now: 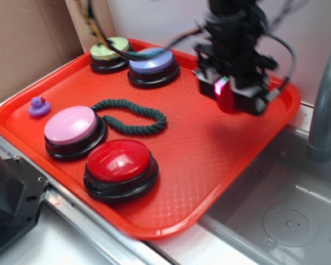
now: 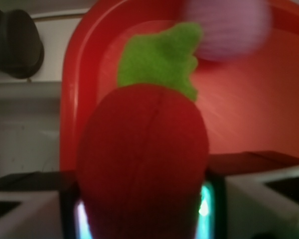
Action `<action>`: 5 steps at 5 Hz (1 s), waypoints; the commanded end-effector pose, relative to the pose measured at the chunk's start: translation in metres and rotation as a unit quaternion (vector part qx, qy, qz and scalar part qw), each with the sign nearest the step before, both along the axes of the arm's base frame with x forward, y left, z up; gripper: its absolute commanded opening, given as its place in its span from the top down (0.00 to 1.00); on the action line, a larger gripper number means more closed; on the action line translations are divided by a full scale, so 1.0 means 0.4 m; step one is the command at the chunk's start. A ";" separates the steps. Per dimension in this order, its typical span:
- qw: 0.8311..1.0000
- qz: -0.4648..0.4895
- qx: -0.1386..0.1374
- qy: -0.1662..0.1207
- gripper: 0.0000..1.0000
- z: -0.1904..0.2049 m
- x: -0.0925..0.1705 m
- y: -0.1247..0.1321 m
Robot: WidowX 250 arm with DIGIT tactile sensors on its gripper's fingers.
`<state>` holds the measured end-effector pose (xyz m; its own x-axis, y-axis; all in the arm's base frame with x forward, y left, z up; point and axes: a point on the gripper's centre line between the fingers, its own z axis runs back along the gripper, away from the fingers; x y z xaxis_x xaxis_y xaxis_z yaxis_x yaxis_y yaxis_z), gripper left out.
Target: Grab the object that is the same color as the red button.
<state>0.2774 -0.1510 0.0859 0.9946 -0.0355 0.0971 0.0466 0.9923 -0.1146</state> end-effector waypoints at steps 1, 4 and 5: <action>0.996 0.010 -0.034 -0.080 1.00 0.156 -0.053 0.109; 0.993 0.101 0.013 -0.064 1.00 0.276 -0.103 0.299; 0.994 0.087 0.057 -0.020 1.00 0.321 -0.116 0.311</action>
